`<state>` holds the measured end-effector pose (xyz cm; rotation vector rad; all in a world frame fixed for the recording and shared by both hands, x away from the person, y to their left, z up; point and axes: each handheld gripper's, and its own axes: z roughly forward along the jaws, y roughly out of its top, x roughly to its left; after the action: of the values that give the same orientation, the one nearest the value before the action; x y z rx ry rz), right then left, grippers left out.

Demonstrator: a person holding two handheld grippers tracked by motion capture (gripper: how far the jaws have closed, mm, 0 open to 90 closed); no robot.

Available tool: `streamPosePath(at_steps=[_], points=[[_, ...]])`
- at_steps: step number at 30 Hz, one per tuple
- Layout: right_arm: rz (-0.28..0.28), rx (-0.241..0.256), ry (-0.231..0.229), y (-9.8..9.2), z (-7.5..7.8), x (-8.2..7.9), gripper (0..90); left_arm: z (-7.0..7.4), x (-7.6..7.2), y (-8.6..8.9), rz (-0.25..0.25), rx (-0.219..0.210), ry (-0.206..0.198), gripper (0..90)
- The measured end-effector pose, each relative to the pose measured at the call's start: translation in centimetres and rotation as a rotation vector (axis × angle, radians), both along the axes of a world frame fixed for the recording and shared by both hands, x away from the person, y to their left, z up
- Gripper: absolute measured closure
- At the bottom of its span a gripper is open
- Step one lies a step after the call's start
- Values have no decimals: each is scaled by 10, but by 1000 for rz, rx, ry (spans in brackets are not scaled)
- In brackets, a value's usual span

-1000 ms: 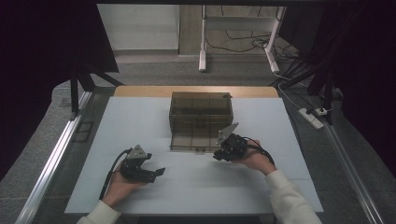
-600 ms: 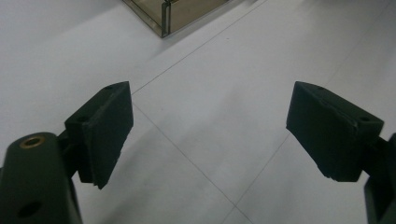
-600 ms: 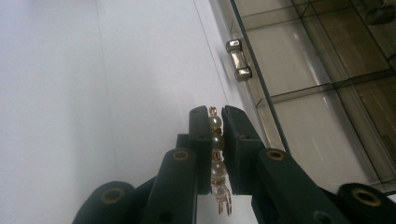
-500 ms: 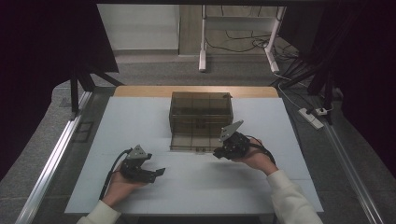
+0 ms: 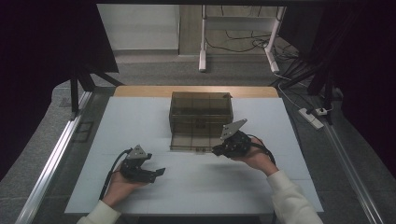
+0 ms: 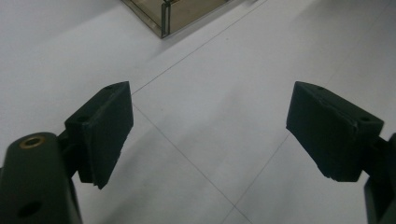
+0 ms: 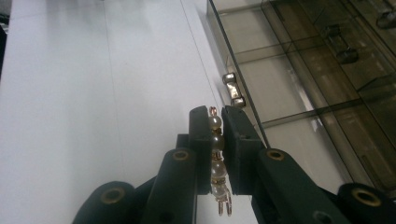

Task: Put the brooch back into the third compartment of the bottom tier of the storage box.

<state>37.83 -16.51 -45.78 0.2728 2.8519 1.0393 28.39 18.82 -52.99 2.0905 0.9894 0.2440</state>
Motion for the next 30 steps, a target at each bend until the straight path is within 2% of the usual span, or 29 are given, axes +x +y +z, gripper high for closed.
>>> streamPosePath(at_steps=[22, 30], points=[[-26, 75, -65, 0, 17, -7, 820, 0, 0, 1, 3, 1, -1, 155], [-83, 118, -104, -4, 25, -7, 820, 0, 0, 1, 7, -1, -1, 155]])
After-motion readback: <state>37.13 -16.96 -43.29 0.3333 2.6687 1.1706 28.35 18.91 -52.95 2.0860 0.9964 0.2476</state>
